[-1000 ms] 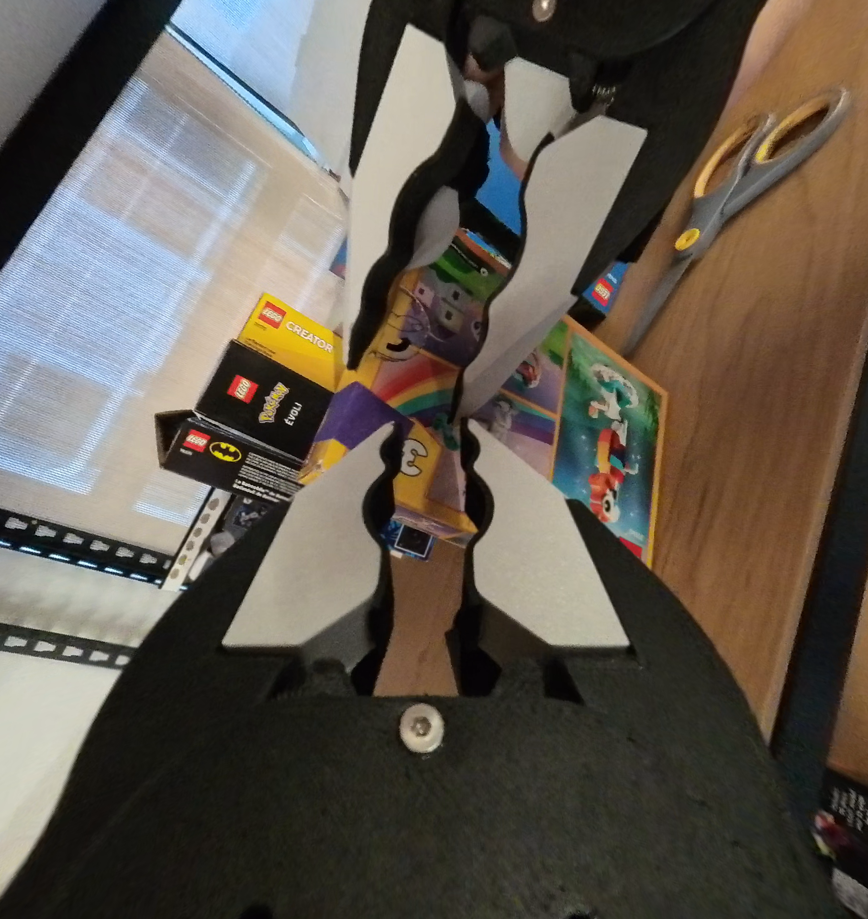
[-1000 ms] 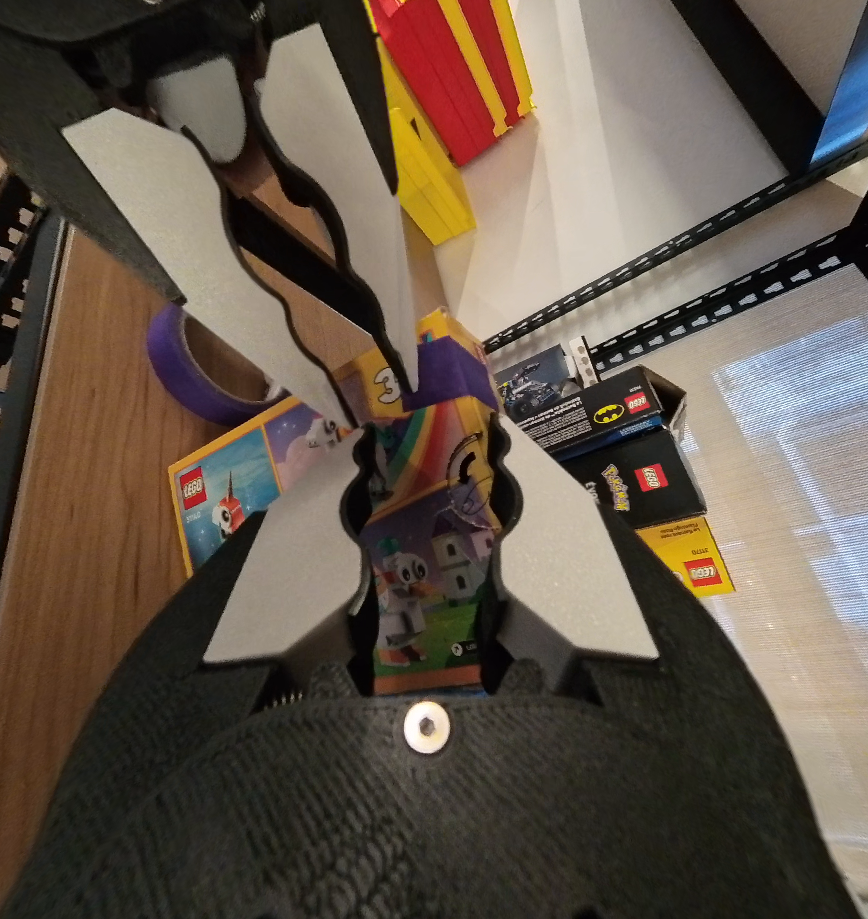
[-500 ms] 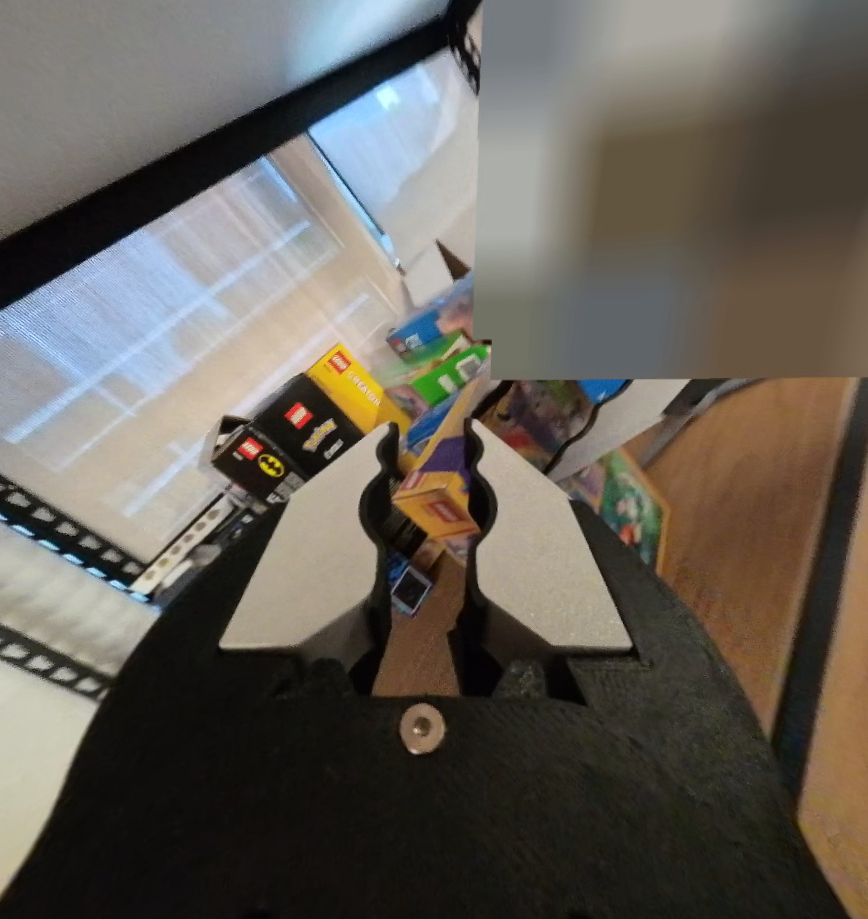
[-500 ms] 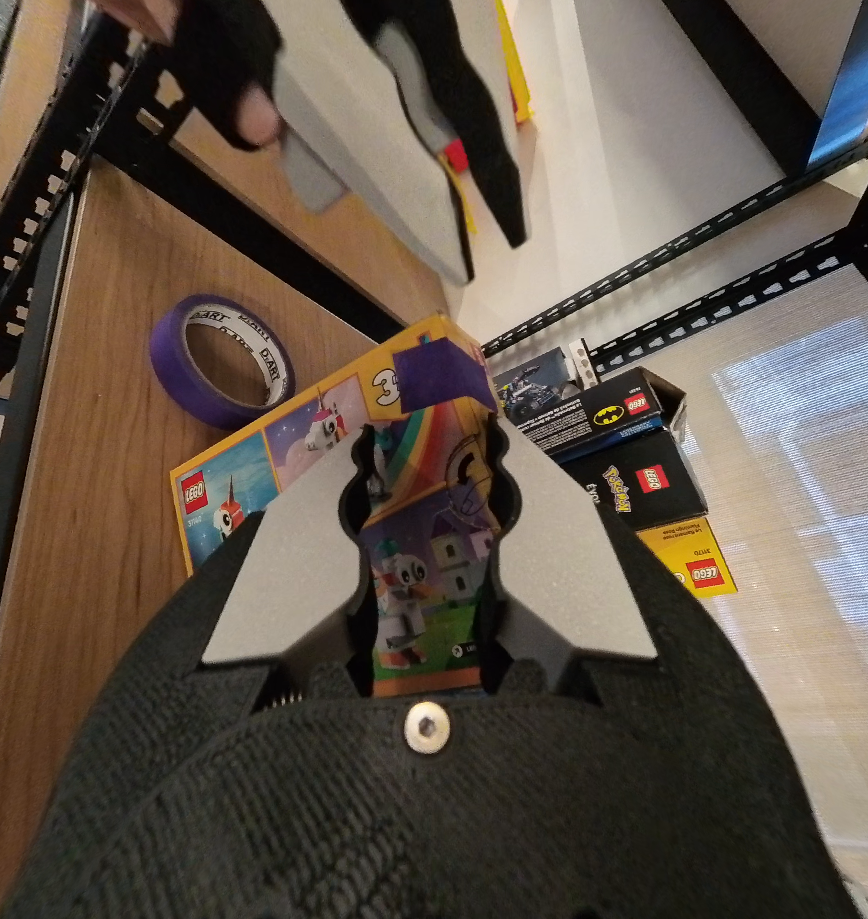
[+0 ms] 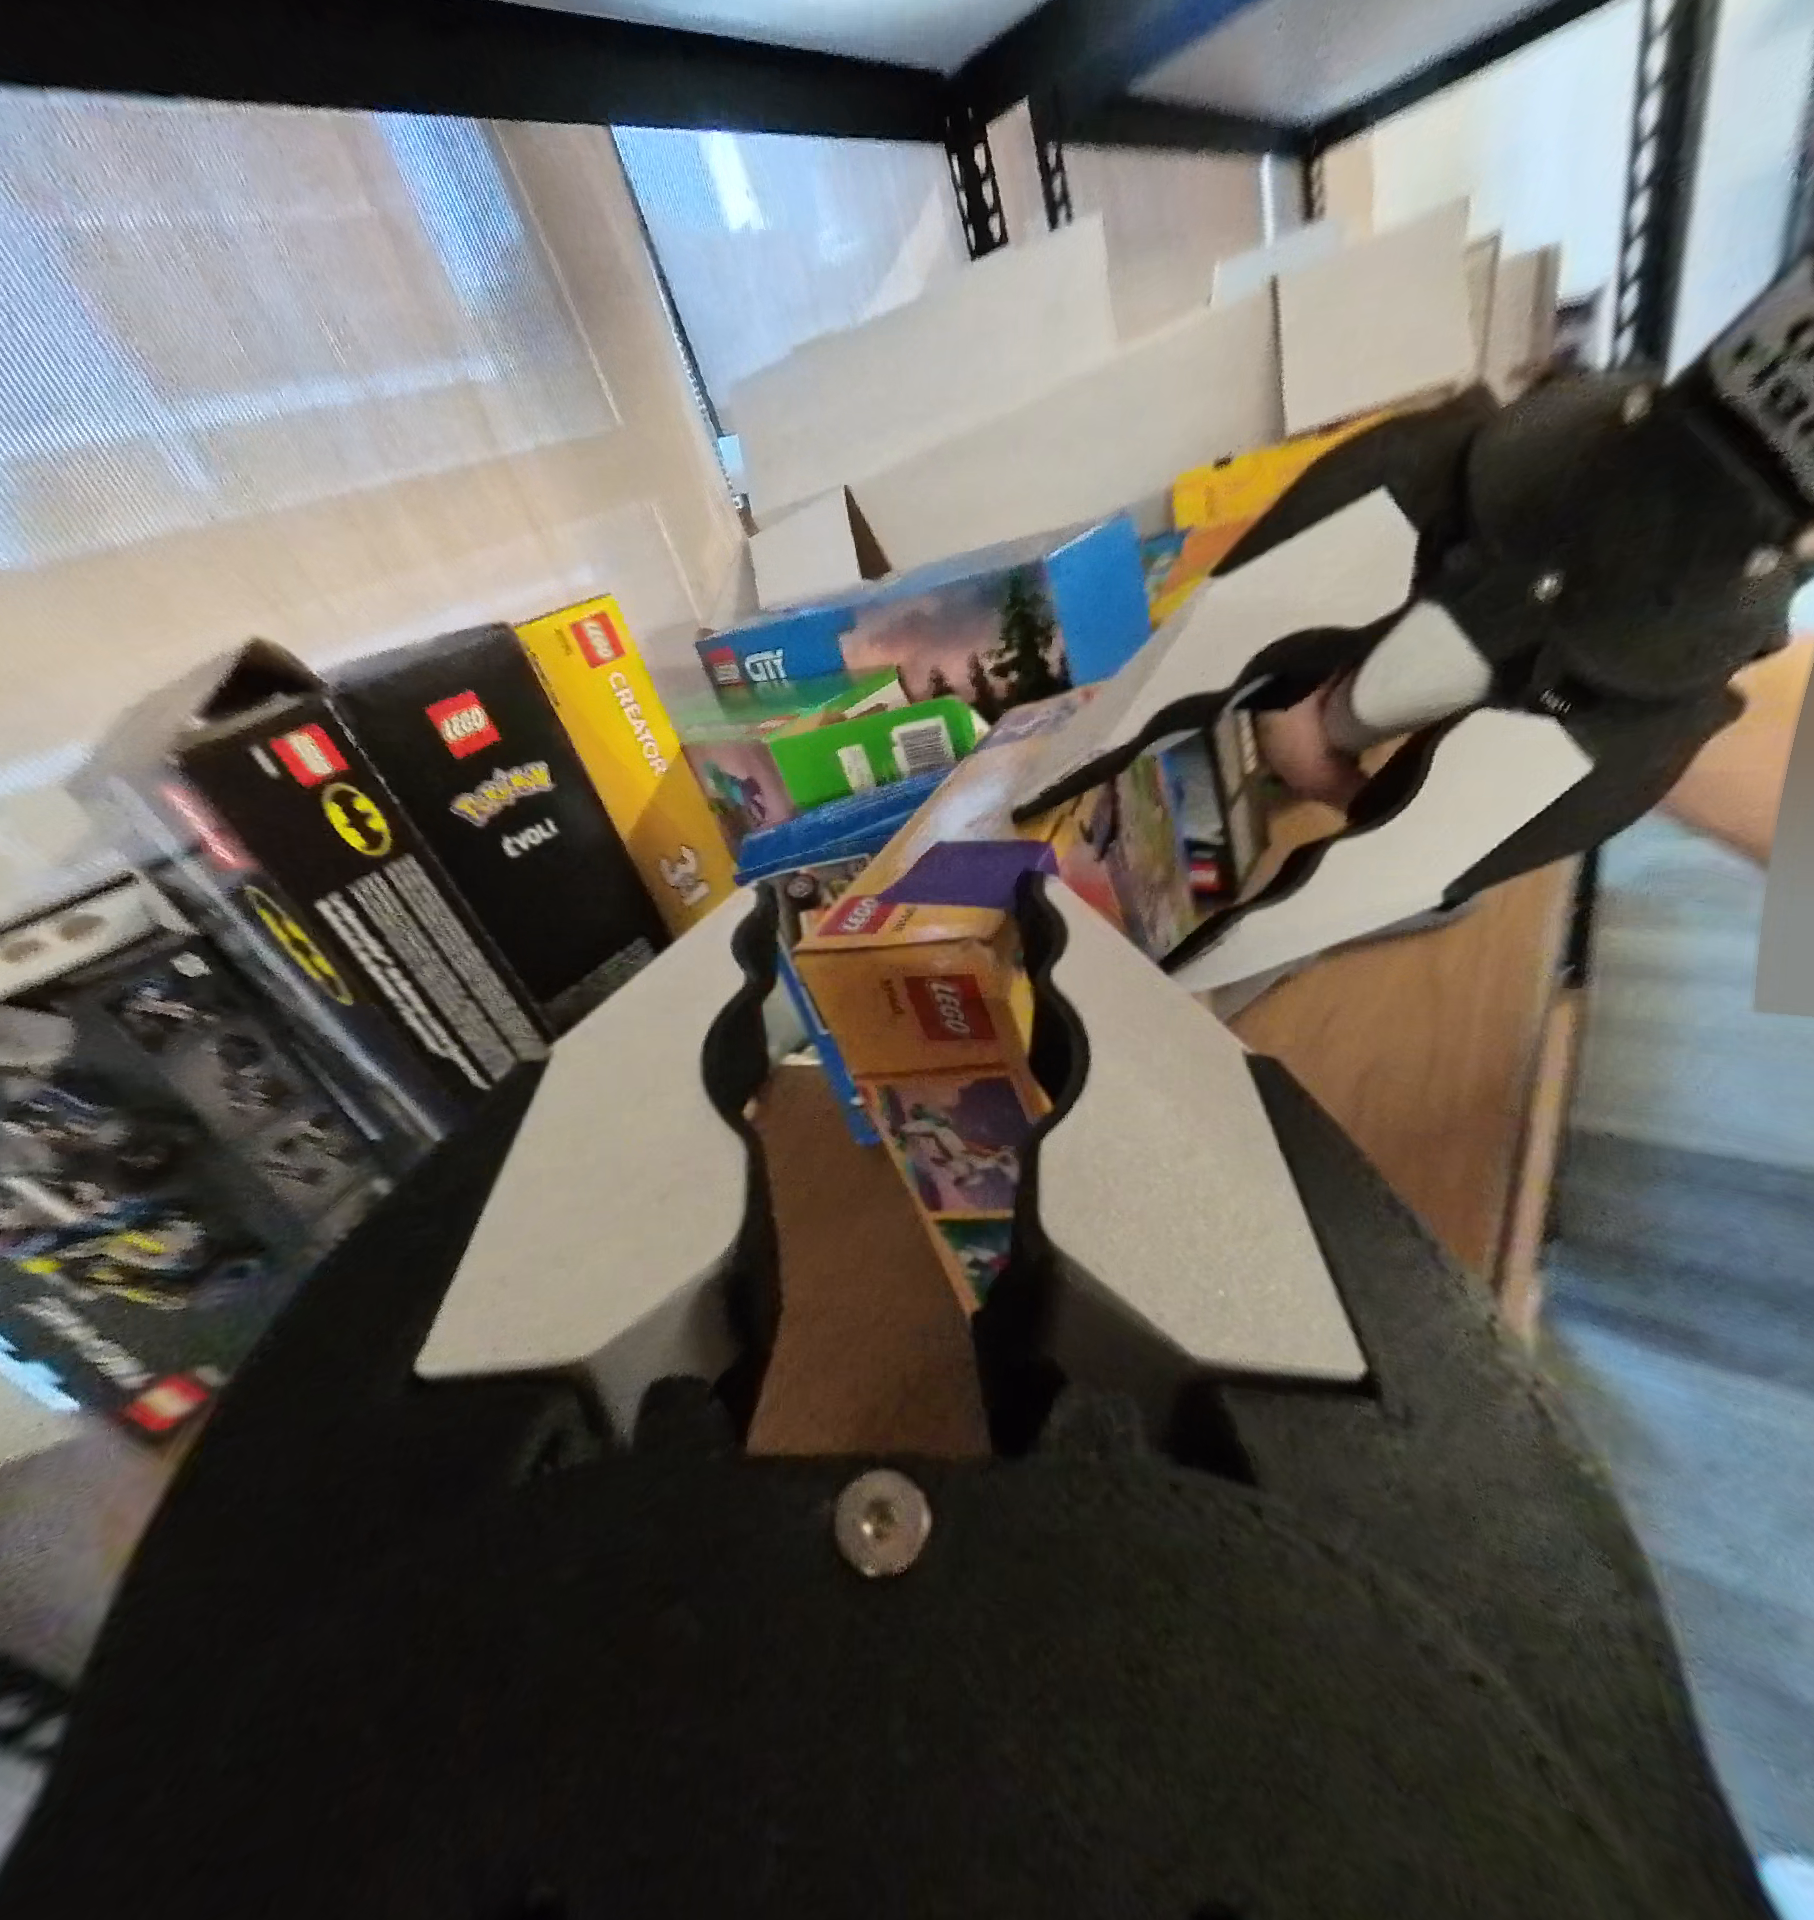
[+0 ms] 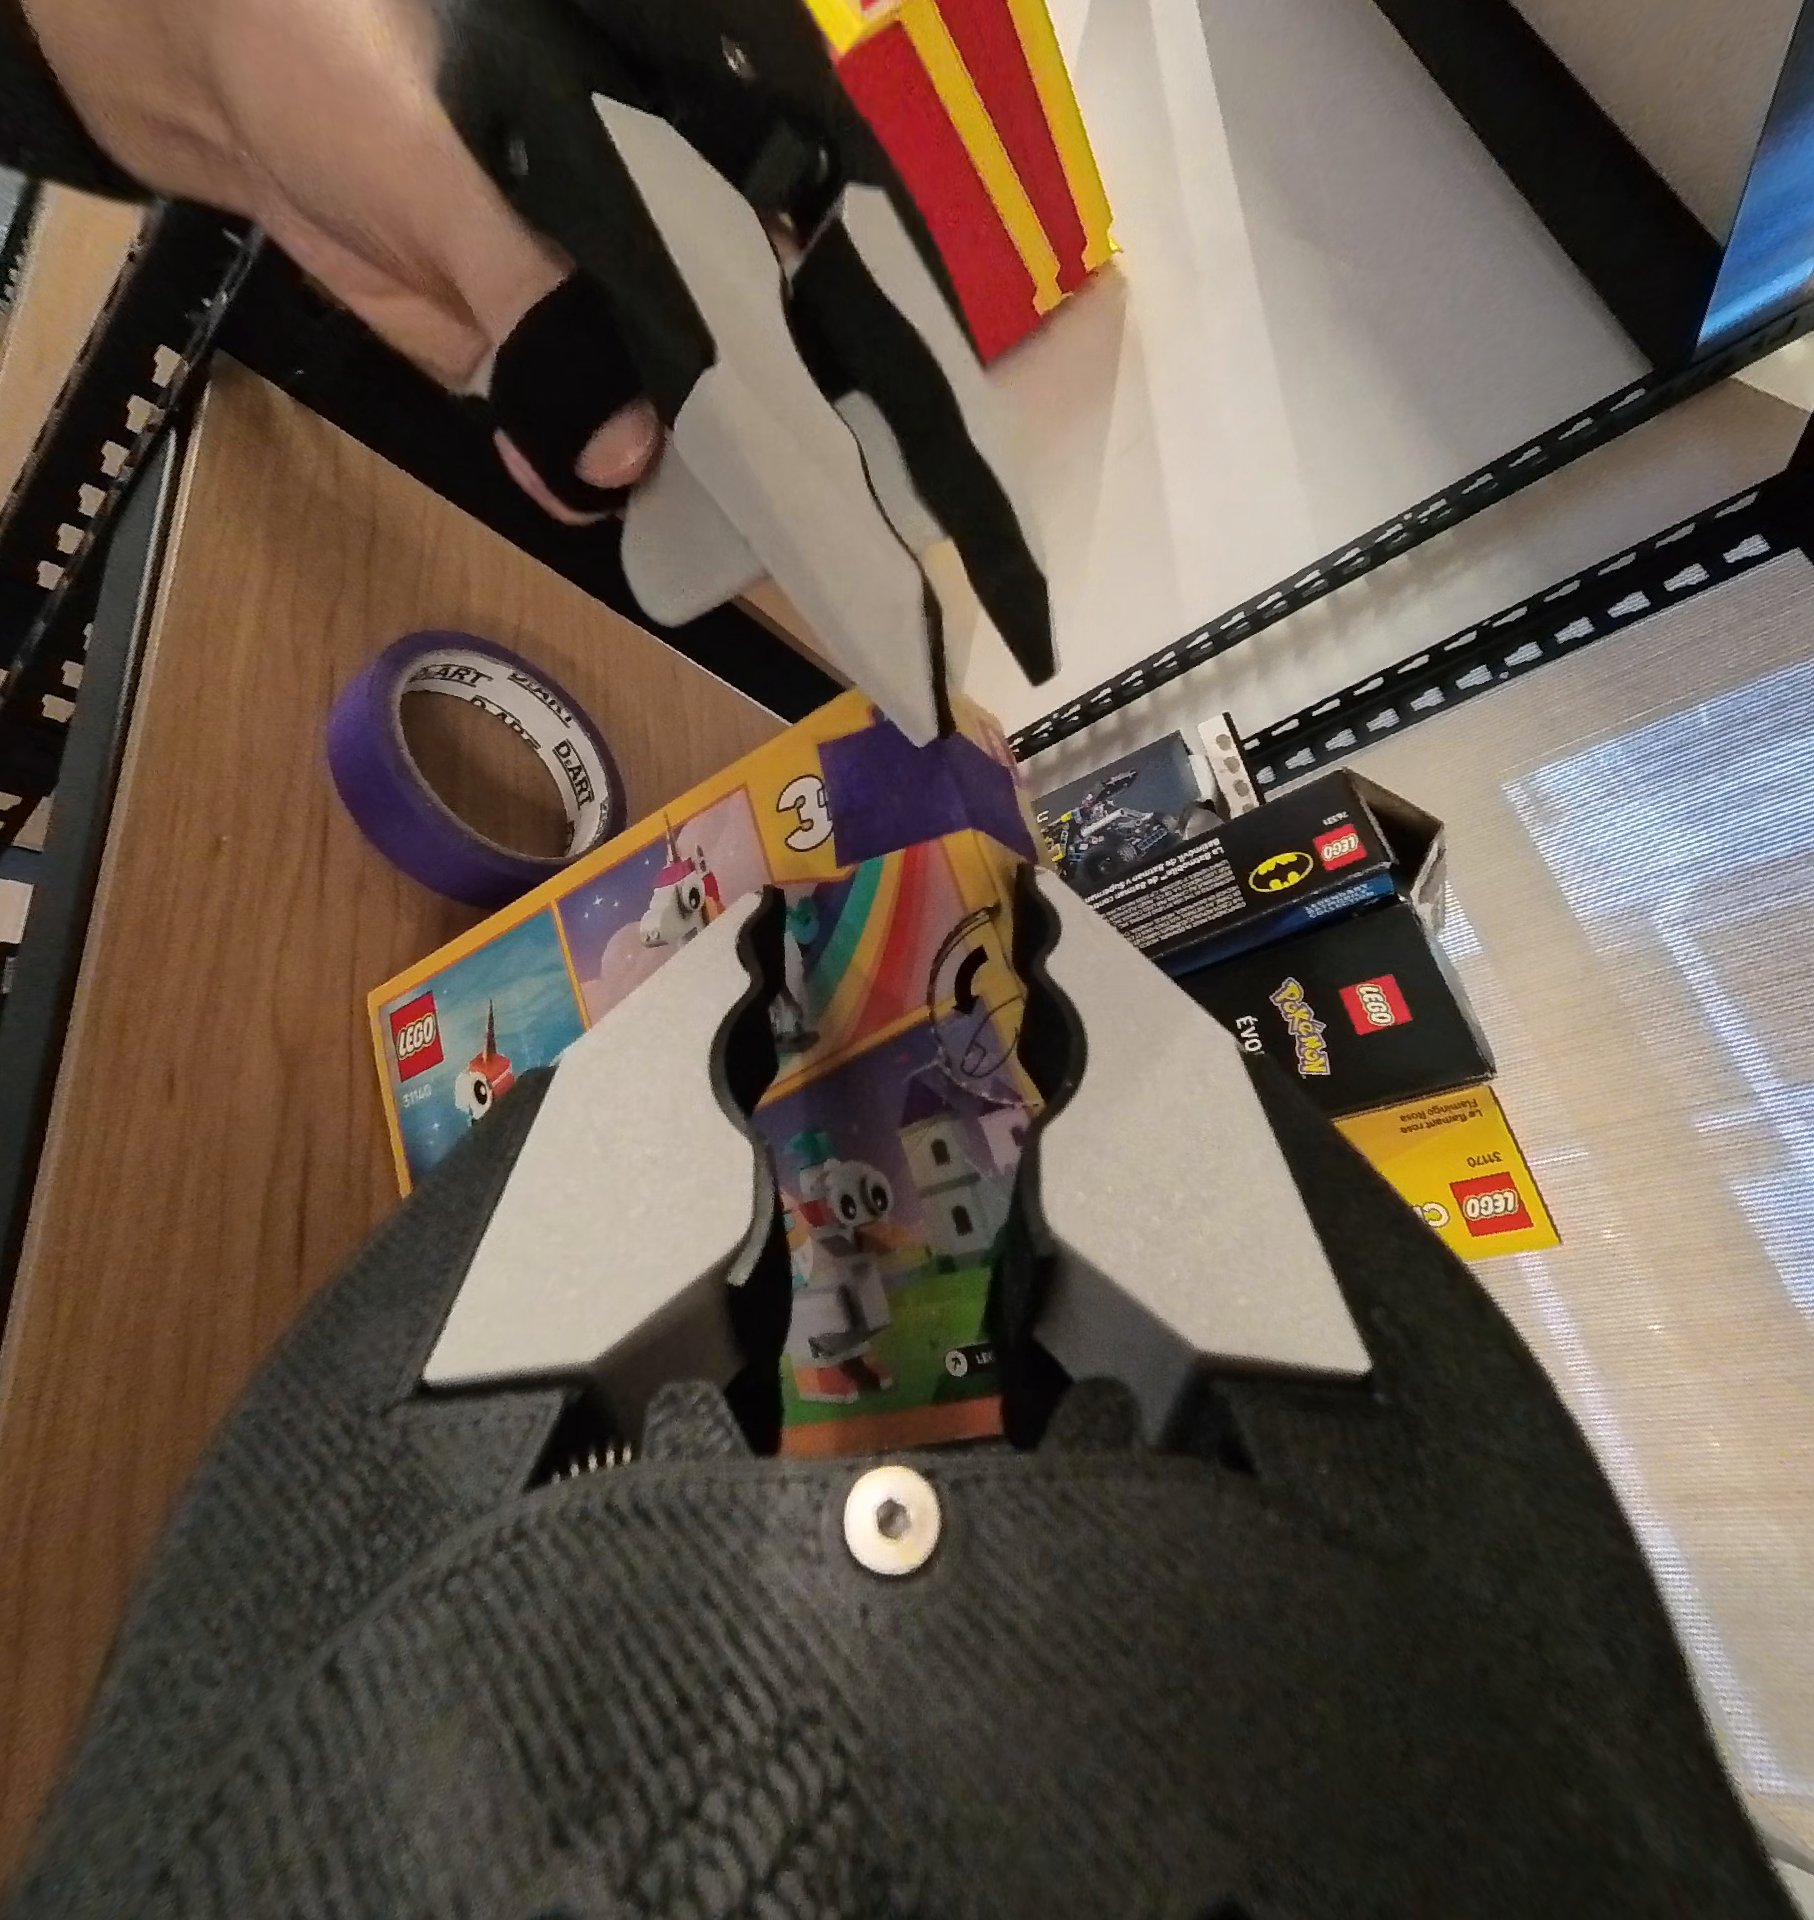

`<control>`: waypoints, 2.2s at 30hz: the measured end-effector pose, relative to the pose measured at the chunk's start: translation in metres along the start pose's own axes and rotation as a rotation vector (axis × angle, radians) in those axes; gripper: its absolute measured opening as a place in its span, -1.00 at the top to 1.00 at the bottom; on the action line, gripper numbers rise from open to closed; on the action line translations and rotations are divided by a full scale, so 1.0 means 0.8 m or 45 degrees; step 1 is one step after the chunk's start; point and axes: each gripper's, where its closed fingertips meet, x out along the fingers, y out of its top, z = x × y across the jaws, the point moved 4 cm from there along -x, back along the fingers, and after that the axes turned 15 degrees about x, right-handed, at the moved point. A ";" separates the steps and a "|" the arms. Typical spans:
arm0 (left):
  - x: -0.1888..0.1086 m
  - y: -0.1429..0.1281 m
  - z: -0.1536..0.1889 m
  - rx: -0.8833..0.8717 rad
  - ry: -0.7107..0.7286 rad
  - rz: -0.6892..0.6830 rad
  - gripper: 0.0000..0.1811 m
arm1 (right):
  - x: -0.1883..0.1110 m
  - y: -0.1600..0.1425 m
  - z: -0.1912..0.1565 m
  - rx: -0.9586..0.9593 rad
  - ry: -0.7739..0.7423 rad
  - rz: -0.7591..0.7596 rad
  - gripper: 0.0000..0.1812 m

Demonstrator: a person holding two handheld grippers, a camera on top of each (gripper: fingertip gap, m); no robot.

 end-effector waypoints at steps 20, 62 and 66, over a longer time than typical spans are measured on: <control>0.017 -0.039 0.008 -0.471 -0.342 0.154 0.46 | 0.001 0.000 0.002 0.004 0.016 0.011 0.51; 0.019 -0.045 0.013 -0.421 -0.359 0.173 0.45 | 0.053 -0.001 0.039 0.396 0.749 -0.639 0.24; 0.019 -0.044 0.014 -0.416 -0.359 0.170 0.45 | 0.060 -0.009 0.020 0.576 0.975 -0.893 0.15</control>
